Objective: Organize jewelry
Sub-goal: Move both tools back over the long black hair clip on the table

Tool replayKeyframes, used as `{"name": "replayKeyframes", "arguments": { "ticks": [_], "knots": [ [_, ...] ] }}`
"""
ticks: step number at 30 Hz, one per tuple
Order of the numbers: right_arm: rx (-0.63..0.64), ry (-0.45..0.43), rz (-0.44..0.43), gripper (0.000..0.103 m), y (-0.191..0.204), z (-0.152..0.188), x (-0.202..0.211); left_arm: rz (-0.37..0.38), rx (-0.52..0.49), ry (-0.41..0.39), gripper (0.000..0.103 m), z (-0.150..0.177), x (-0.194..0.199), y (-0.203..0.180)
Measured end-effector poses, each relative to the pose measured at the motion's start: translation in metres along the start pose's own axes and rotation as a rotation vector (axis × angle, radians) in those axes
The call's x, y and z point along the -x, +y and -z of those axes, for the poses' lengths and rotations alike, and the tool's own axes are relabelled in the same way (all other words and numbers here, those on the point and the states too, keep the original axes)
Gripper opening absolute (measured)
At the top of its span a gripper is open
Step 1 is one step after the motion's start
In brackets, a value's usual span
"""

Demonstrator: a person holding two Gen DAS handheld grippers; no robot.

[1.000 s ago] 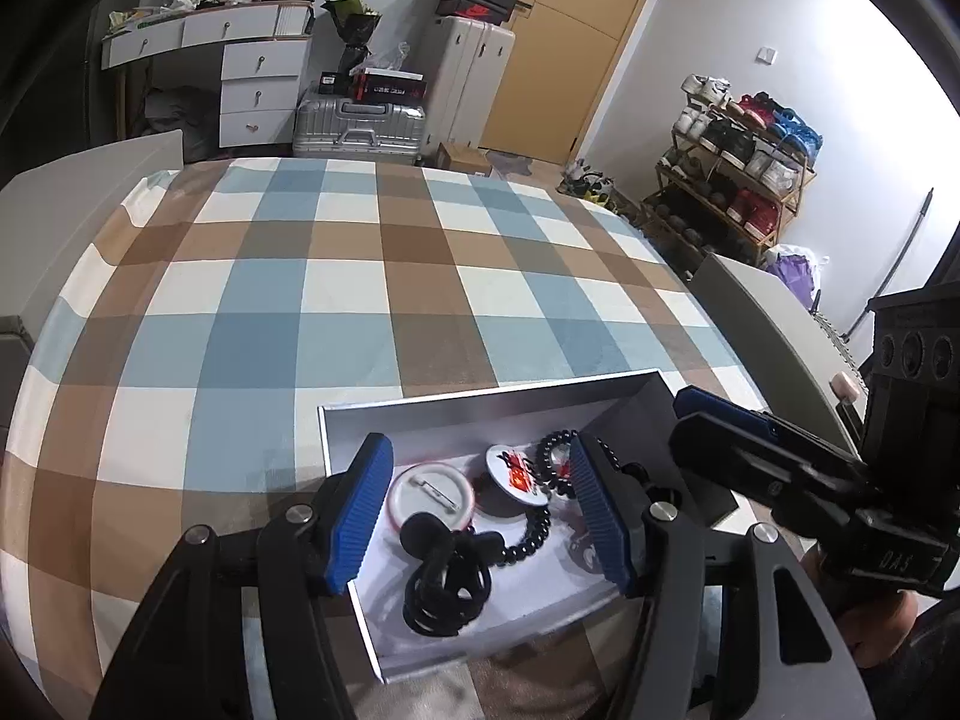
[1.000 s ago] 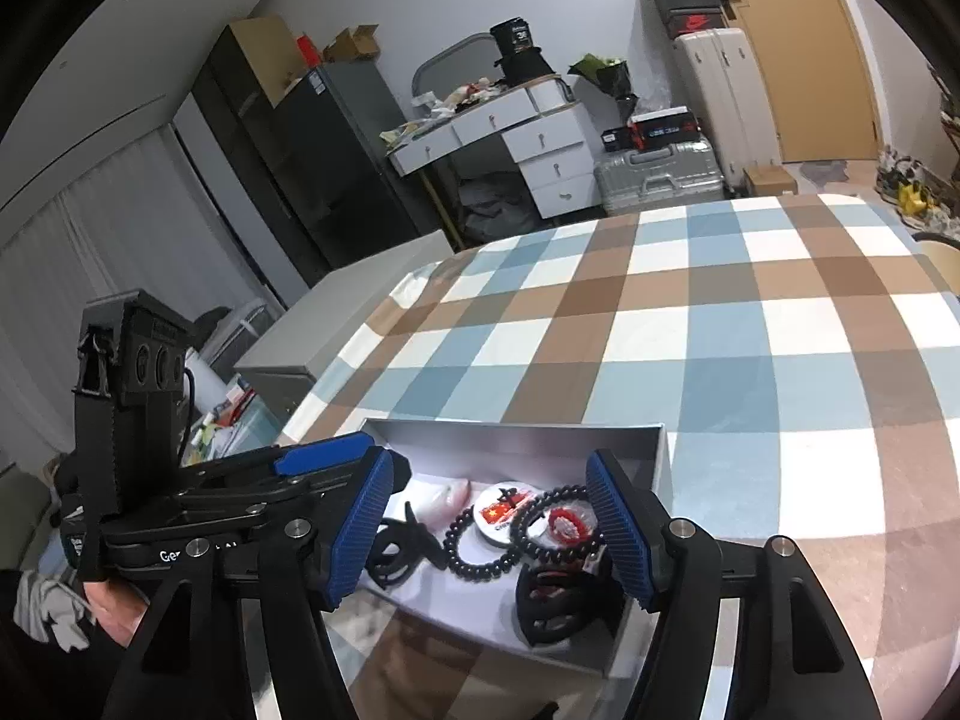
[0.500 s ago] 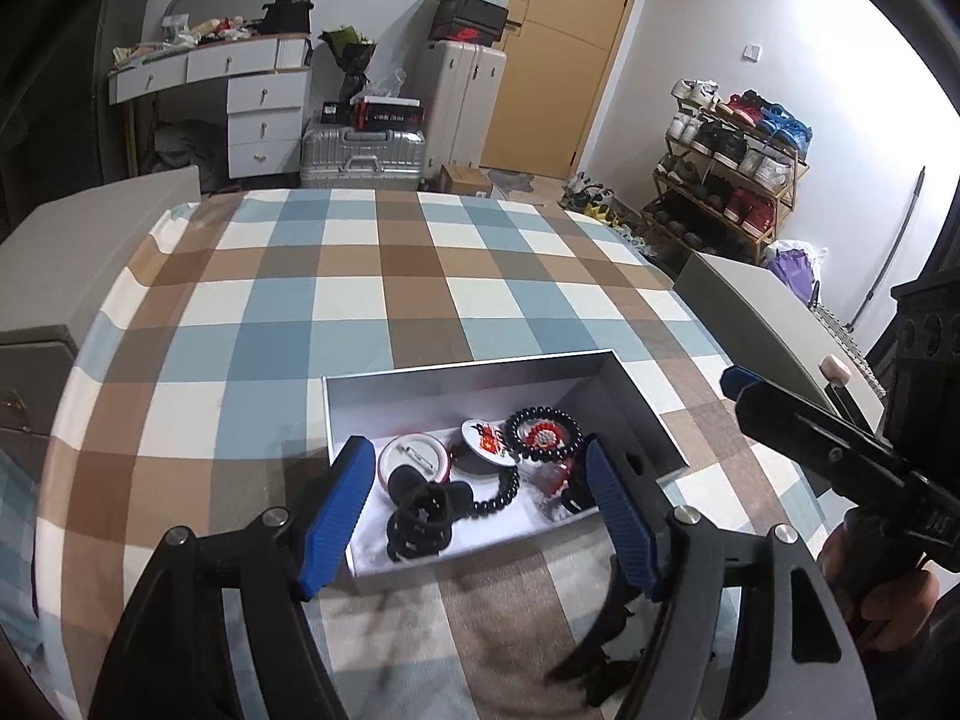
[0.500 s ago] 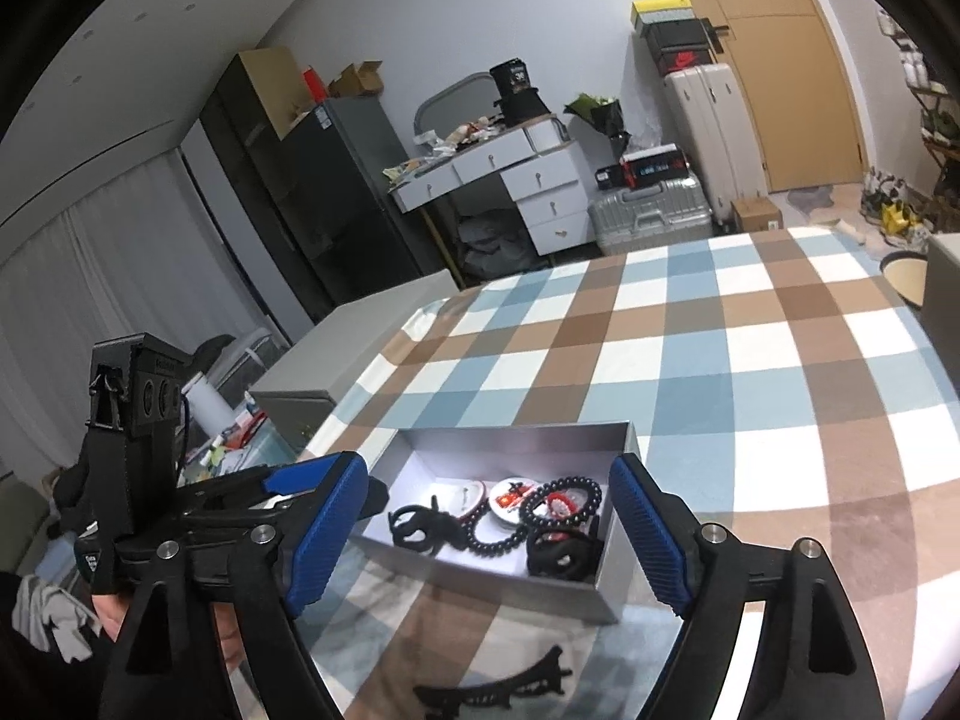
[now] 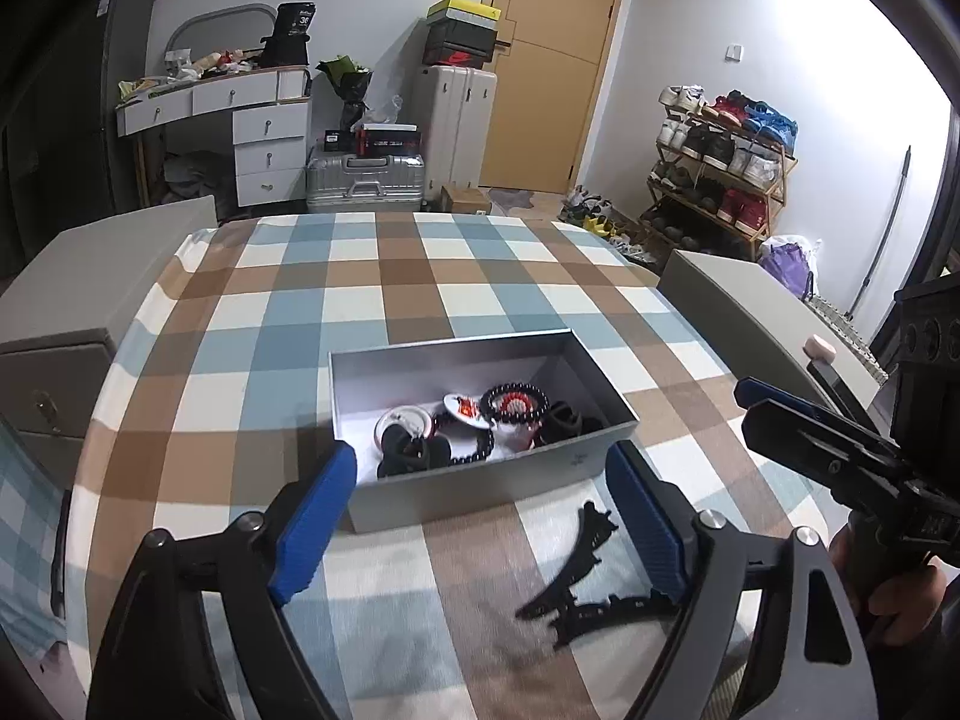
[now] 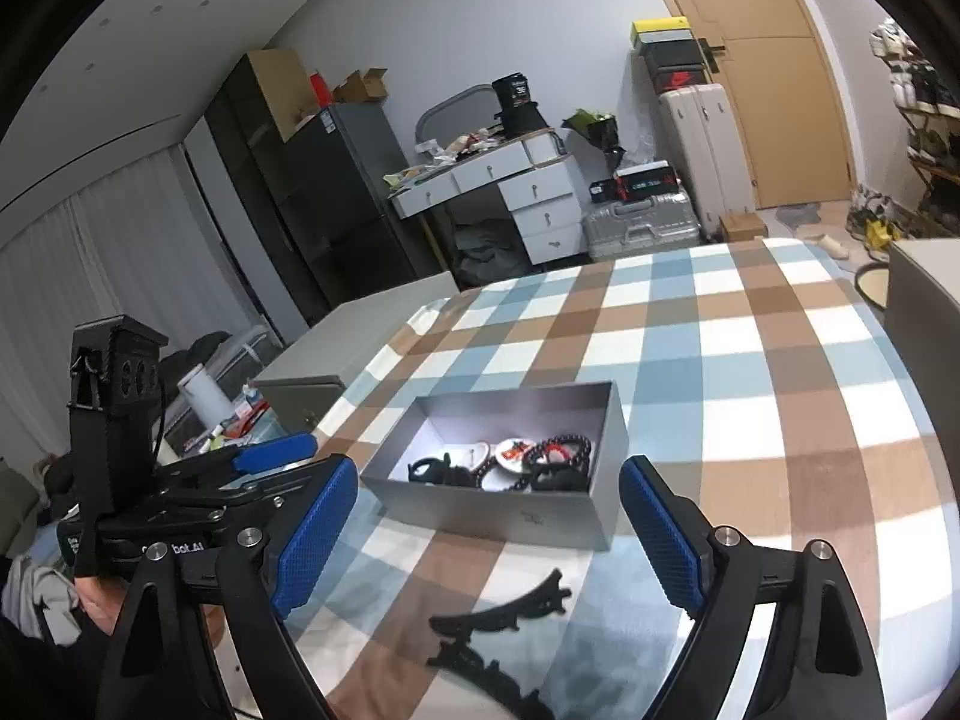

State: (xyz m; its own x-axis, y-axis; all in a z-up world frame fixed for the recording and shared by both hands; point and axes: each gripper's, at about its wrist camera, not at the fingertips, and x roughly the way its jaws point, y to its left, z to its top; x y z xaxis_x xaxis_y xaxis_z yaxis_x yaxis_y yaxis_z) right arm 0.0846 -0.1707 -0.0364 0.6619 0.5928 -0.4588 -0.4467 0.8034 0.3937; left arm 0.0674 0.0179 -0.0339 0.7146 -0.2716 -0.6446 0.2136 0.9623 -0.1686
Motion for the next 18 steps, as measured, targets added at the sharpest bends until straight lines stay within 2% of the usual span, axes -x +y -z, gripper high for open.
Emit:
{"name": "replayKeyframes", "arguments": {
  "ticks": [4,9,11,14,18],
  "knots": [
    [-0.012,0.006,0.006,0.09,0.0,0.007,0.006,-0.009,0.005,-0.002,0.086,0.008,0.006,-0.002],
    [-0.023,0.034,0.013,0.092,0.0,0.019,0.009,-0.033,0.024,0.036,0.088,0.027,0.005,0.0],
    [-0.029,0.055,0.016,0.093,-0.001,0.025,0.006,-0.045,0.071,0.062,0.088,0.039,0.001,0.002],
    [-0.029,0.091,0.026,0.093,-0.003,0.036,0.0,-0.024,0.12,0.112,0.088,0.056,-0.011,0.002],
    [-0.056,0.16,0.037,0.093,-0.011,0.051,-0.012,-0.036,0.111,0.132,0.088,0.072,-0.012,0.0]
  ]
}}
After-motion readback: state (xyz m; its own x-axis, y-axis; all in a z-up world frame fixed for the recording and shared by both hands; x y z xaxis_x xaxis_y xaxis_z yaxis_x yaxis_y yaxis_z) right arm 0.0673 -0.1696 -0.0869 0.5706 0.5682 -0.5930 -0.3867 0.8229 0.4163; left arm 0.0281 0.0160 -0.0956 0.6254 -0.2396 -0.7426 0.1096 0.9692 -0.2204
